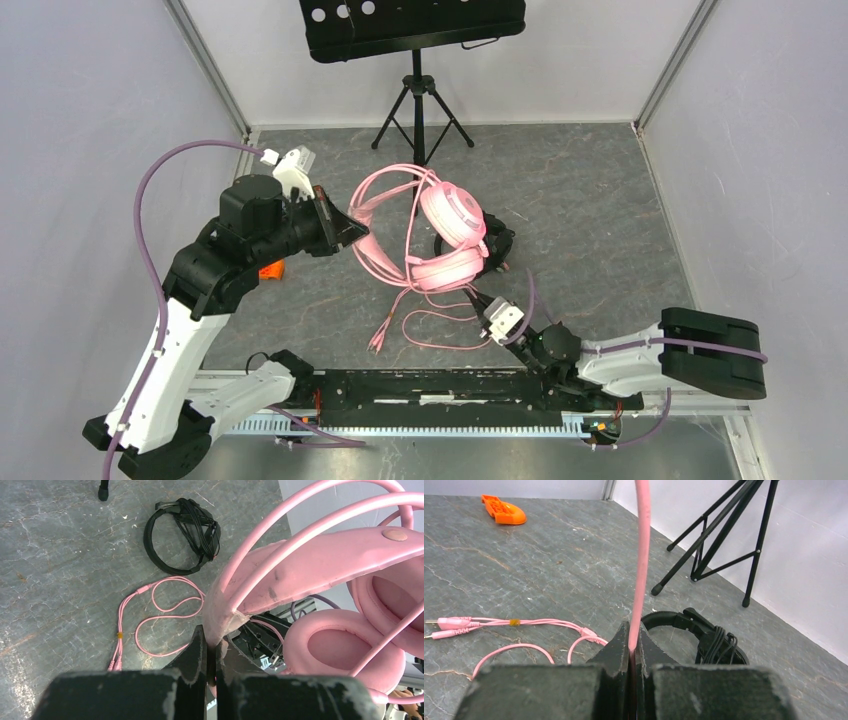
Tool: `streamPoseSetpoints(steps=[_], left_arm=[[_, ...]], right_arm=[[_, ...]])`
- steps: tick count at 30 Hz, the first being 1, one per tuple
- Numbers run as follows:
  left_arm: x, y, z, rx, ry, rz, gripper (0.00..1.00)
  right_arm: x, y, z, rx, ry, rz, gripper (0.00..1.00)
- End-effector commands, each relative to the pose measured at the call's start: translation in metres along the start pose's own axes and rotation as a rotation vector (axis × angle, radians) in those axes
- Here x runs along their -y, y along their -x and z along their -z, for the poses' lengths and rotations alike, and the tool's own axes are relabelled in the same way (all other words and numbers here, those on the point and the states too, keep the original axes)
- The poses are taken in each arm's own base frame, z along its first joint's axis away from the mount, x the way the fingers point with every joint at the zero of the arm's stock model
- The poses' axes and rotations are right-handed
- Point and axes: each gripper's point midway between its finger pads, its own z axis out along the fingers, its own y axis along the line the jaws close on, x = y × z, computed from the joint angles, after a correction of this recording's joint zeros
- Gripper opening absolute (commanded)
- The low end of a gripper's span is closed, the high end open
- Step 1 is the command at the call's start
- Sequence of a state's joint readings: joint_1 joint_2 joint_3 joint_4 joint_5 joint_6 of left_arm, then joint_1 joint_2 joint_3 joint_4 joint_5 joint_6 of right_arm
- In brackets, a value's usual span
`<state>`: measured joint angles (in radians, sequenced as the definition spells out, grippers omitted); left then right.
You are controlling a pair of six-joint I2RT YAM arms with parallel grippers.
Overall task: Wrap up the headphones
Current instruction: Wrap the headphones cable around the headphones.
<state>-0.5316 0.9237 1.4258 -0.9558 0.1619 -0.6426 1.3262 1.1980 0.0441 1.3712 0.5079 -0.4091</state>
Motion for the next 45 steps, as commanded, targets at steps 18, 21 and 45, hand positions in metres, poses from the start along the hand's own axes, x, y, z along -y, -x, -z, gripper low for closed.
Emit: streamPoseSetpoints(steps=[18,21,45], left_arm=[[0.063,-0.005,0.023,-0.076,-0.356,-0.176,0.02],[0.064,-0.012,0.025,-0.109,-0.393,-0.229,0.02],[0.038,-0.039,0.01,-0.224,-0.432,-0.583,0.02]], right_arm=[[0.045,-0.015,0.004,-0.012,-0.13,-0.063,0.0],[0.053,-0.003,-0.005,0.017,-0.167,-0.075,0.07],[0.061,0.026,-0.012,0.138,-0.091,-0.136,0.11]])
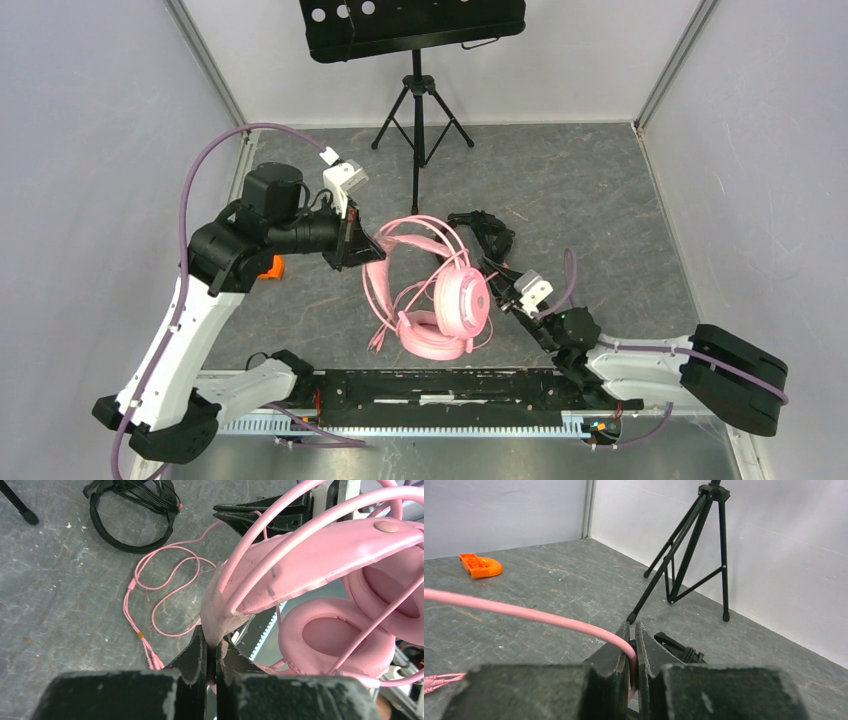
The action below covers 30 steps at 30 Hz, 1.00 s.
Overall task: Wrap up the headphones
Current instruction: Wrap the headphones cable around the headphones.
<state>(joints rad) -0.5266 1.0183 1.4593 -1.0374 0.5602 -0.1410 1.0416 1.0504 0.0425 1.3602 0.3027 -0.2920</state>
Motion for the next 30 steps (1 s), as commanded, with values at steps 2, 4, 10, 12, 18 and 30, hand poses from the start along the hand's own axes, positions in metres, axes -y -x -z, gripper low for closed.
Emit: streamPoseSetpoints(steps=[2,4,10,12,18,30], left_arm=[[0.011,0.006,0.007,0.039,-0.077,-0.223,0.02],[0.0,0.001,0.007,0.035,-0.038,-0.281,0.02],[-0.046,-0.013,0.004,0.027,0.144,-0.533,0.02],[-0.054,-0.014,0.001,0.037,0.167,-0.6,0.02],[-0.071,-0.001,0.001,0.105,0.276,-0.714,0.02],[-0.066,-0.005,-0.004,0.087,0.228,-1.03,0.02]], right_arm=[[-0.004,0.007,-0.002,0.017,0.041,-0.049,0.08],[-0.012,0.005,-0.005,-0.015,0.085,-0.057,0.02],[-0.061,0.01,-0.007,-0.205,0.355,-0.198,0.0],[-0.063,0.017,-0.007,-0.263,0.381,-0.23,0.0],[-0.065,0.059,-0.007,-0.332,0.428,-0.364,0.0],[-0.122,0.111,0.015,-0.328,0.801,-0.628,0.0]])
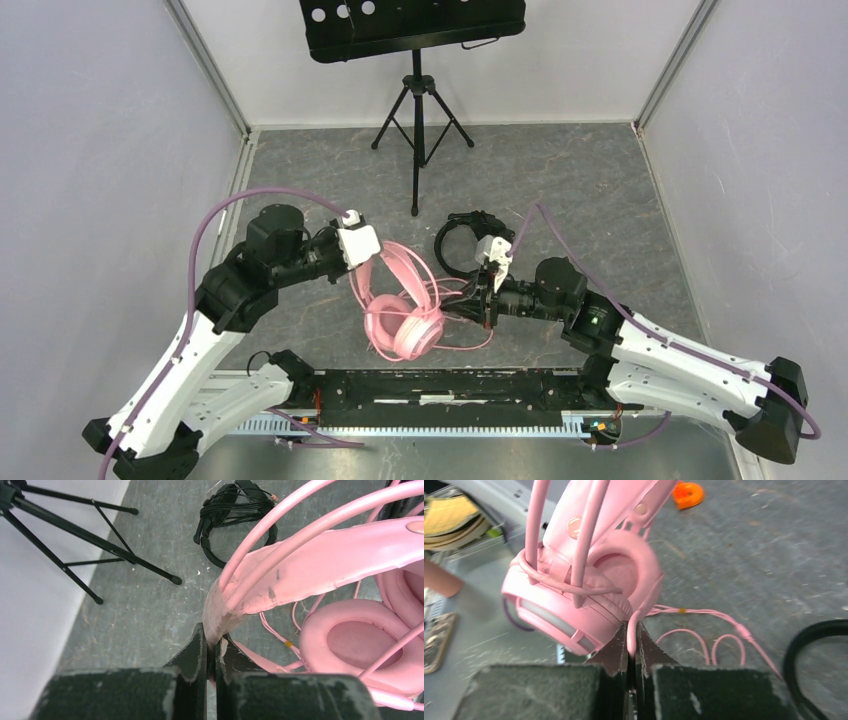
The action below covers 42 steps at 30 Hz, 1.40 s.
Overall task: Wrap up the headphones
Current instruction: Wrap the headphones cable around the headphones.
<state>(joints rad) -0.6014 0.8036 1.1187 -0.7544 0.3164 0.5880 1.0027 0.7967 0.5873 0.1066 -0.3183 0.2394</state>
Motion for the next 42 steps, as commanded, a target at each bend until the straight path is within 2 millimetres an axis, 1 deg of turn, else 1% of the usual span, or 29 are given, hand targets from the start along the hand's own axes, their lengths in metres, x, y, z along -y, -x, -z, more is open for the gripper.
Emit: streamPoseSetpoints(steps=[1,4,6,7,10,14,17,19,23,25,28,33,35,38,42], left_arm=[[-0.009,0.003,0.004,0.014,0.015,-0.236,0.02],[-0.01,0.003,0.002,0.003,0.015,-0.295,0.02],[-0.01,0.004,-0.001,0.002,0.004,-0.325,0.02],[-0.009,0.004,-0.002,0.003,-0.003,-0.336,0.02],[-0.008,0.006,-0.005,0.007,-0.019,-0.374,0.02],[-0.008,0.009,-0.007,0.012,-0.028,-0.403,0.02],[-0.01,0.013,-0.008,0.028,-0.022,-0.413,0.02],[-0.013,0.017,-0.009,0.042,0.001,-0.394,0.02],[-0.024,0.022,-0.01,0.052,0.067,-0.303,0.02],[-0.029,0.022,-0.009,0.051,0.11,-0.253,0.02],[-0.034,0.014,-0.009,0.035,0.165,-0.189,0.02],[-0.034,-0.002,-0.006,-0.002,0.21,-0.116,0.02],[-0.035,-0.005,-0.003,-0.006,0.237,-0.079,0.02],[-0.044,-0.006,0.004,-0.012,0.312,0.017,0.02],[-0.059,-0.013,0.012,-0.06,0.433,0.206,0.02]], right_arm=[[-0.045,0.023,0.003,0.035,0.237,-0.061,0.0],[-0.039,0.004,0.005,-0.039,0.211,-0.048,0.0],[-0.037,-0.001,0.007,-0.054,0.198,-0.044,0.0],[-0.039,-0.001,0.008,-0.053,0.21,-0.045,0.0],[-0.053,0.001,0.012,-0.044,0.283,-0.064,0.0],[-0.076,0.005,0.019,0.005,0.42,-0.108,0.0],[-0.085,0.004,0.023,0.024,0.48,-0.143,0.04],[-0.089,0.004,0.024,0.04,0.505,-0.166,0.04],[-0.09,-0.005,0.024,0.056,0.524,-0.211,0.04],[-0.092,-0.004,0.026,0.087,0.543,-0.234,0.09],[-0.096,0.005,0.028,0.138,0.58,-0.266,0.12],[-0.103,0.028,0.028,0.222,0.639,-0.292,0.18],[-0.105,0.038,0.027,0.25,0.662,-0.295,0.18],[-0.106,0.045,0.022,0.266,0.681,-0.312,0.18],[-0.105,0.056,0.013,0.284,0.689,-0.316,0.2]])
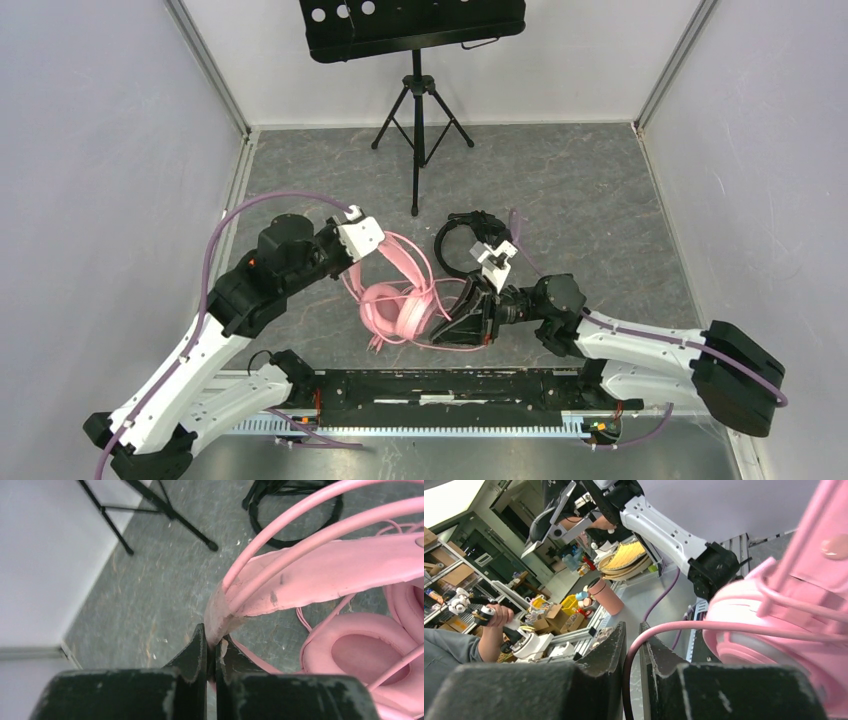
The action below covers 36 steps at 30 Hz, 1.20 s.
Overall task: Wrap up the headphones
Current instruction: Wrap the headphones cable around the headphones.
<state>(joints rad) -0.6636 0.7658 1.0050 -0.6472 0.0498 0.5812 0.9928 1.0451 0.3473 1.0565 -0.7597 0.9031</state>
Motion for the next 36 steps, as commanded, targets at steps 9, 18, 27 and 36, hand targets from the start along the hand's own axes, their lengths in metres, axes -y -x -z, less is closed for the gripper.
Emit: streamPoseSetpoints(steps=[9,18,27,36], left_arm=[[-0.042,-0.002,0.014,-0.081,0.343,0.599,0.02],[-0.031,-0.008,0.013,-0.062,0.424,1.019,0.02],[-0.03,0.01,0.008,0.083,0.421,1.296,0.02],[-0.026,0.028,-0.005,0.134,0.341,1.388,0.02]], right_arm=[[0.005,0.062,-0.038,0.093,-0.032,0.125,0.2],[0.025,0.054,-0.052,0.074,-0.118,0.129,0.21],[0.062,0.051,-0.051,0.028,-0.413,0.317,0.2],[0.077,0.028,-0.05,-0.068,-0.554,0.455,0.11]])
